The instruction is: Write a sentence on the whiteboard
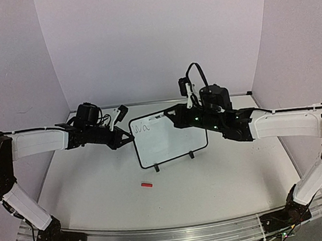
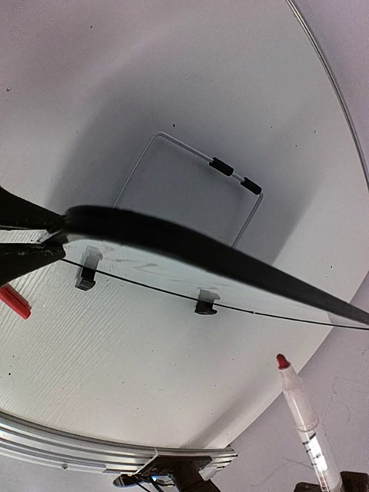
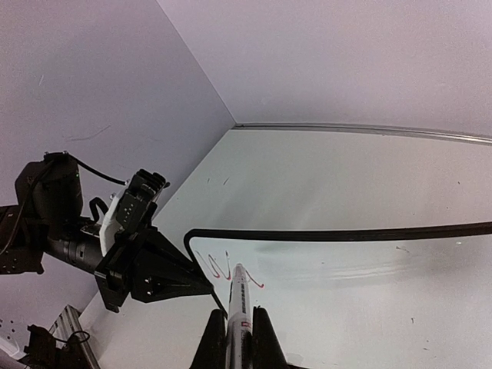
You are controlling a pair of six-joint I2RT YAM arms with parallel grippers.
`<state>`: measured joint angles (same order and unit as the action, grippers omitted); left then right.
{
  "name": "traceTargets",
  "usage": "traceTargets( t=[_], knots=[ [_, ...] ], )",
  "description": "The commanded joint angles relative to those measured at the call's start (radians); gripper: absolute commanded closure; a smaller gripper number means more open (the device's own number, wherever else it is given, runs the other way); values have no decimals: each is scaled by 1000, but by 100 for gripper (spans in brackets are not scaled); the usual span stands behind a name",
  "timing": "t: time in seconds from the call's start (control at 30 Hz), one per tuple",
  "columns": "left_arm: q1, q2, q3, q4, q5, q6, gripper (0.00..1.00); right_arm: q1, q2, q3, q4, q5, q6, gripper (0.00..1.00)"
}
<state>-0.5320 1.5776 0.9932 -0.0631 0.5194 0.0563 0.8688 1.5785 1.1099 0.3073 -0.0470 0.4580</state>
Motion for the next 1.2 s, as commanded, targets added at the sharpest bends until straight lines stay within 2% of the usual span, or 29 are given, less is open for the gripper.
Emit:
traceTargets(
  t=[0.0, 1.17],
  knots=[
    [-2, 15, 18, -41, -68, 55, 100, -5, 38, 39, 33, -17, 4, 100],
    [-2, 20, 19, -43, -72, 57, 100, -6, 102, 74, -22, 53, -12, 100]
  ],
)
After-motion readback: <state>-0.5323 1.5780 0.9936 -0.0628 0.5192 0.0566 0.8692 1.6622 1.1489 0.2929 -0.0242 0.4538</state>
